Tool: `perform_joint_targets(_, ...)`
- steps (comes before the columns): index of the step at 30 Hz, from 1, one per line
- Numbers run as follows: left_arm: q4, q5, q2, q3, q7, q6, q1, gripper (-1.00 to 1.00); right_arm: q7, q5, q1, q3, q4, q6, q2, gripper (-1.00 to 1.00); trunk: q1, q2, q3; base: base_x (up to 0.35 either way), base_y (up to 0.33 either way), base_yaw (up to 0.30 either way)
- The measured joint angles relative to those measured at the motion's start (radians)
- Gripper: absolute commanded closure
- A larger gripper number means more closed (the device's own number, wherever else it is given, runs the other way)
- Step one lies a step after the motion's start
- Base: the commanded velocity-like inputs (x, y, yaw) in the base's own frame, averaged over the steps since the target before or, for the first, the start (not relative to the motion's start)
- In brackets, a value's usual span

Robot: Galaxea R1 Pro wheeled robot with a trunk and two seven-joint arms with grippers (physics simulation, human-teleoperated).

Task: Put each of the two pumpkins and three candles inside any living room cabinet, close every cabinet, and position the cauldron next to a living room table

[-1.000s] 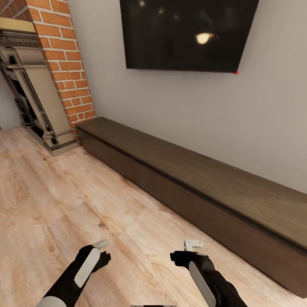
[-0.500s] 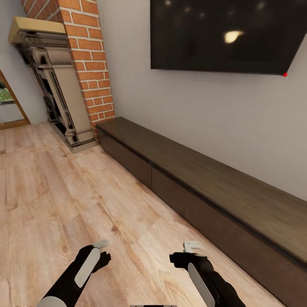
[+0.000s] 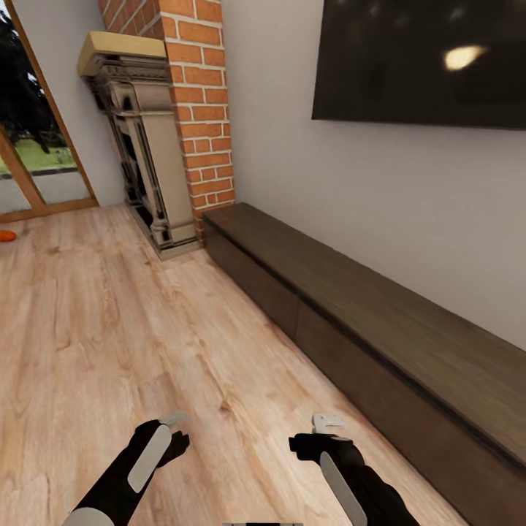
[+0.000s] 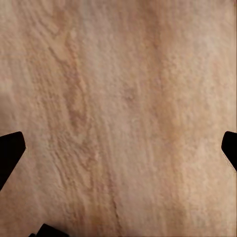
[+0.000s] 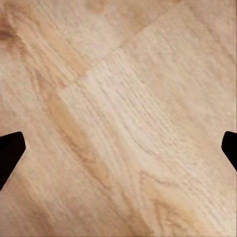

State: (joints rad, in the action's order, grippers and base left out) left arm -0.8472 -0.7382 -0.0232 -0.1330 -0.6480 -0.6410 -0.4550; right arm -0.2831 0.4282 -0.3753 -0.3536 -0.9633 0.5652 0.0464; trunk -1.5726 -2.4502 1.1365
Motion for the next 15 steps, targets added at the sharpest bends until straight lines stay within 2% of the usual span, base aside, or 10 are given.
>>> perform_joint_targets(7, 0.0, 0.0, 0.0, 0.0, 0.0, 0.0, 0.0, -1.0, 0.0, 0.0, 0.0, 0.0, 0.0, 0.0, 0.0, -1.0, 0.0, 0.0, 0.0, 0.29, 0.159, 0.275)
perform_joint_targets(15, 0.0, -0.001, 0.001, -0.001, 0.0, 0.0, 0.0, -1.0, 0.0, 0.0, 0.0, 0.0, 0.0, 0.0, 0.0, -1.0, 0.0, 0.0, 0.0, 0.221, 0.021, 0.275)
